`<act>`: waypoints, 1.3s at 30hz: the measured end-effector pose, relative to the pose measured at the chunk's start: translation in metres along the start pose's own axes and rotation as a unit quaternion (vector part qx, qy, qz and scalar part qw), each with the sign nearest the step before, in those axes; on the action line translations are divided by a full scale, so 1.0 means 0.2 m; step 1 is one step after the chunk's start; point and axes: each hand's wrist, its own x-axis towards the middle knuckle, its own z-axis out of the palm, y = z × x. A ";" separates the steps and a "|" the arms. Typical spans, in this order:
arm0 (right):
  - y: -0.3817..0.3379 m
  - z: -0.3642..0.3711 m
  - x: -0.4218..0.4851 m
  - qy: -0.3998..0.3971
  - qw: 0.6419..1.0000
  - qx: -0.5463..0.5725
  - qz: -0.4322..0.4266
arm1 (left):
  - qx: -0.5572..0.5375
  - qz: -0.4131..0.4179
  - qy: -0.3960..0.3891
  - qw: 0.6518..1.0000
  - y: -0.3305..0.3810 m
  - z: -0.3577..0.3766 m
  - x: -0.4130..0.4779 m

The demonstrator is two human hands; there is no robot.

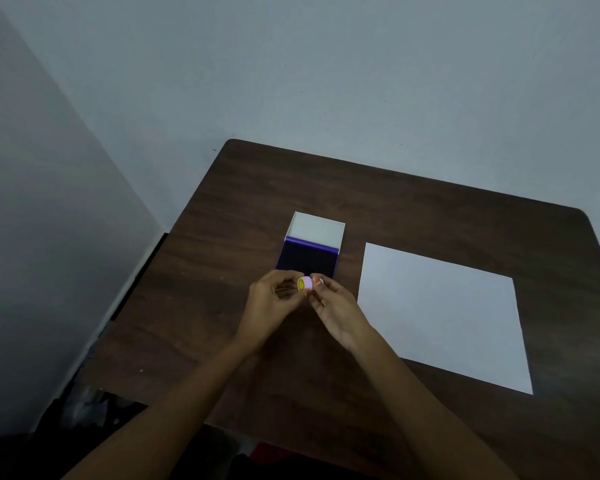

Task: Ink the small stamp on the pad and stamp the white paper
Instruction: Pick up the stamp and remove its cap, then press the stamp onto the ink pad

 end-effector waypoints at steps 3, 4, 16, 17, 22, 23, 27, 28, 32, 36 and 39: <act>0.00 0.00 -0.01 -0.001 1.000 0.028 0.004 | -0.022 -0.023 0.018 0.999 0.01 -0.01 0.01; 0.00 0.01 -0.01 0.000 0.999 0.047 0.011 | -0.034 -0.033 0.032 0.998 0.01 -0.01 0.01; -0.04 0.05 -0.05 0.025 0.955 0.287 0.076 | 0.179 -0.023 -0.019 0.983 -0.14 -0.05 -0.02; -0.04 0.05 -0.05 0.021 0.954 0.291 0.075 | 0.195 -0.014 -0.040 0.980 -0.16 -0.04 -0.02; -0.03 0.06 -0.03 0.018 0.956 0.286 0.058 | 0.261 0.002 -0.112 0.959 -0.22 0.00 0.01; -0.03 0.07 -0.02 0.021 0.959 0.278 0.051 | 0.275 0.001 -0.124 0.954 -0.23 0.00 0.01; -0.06 0.06 0.02 0.045 0.985 0.168 -0.004 | 0.272 -0.012 -0.148 0.951 -0.28 0.00 0.04; -0.06 0.06 0.04 0.065 0.991 0.112 -0.027 | 0.256 -0.018 -0.144 0.956 -0.28 -0.01 0.05; -0.09 0.09 0.13 0.193 0.942 -0.248 -0.118 | 0.200 0.014 -0.103 0.974 -0.29 -0.10 0.15; -0.10 0.16 0.26 0.214 0.876 -0.390 -0.189 | 0.219 0.054 -0.091 0.970 -0.32 -0.16 0.31; -0.09 0.20 0.35 0.203 0.830 -0.472 -0.216 | 0.221 0.062 -0.133 0.964 -0.35 -0.15 0.42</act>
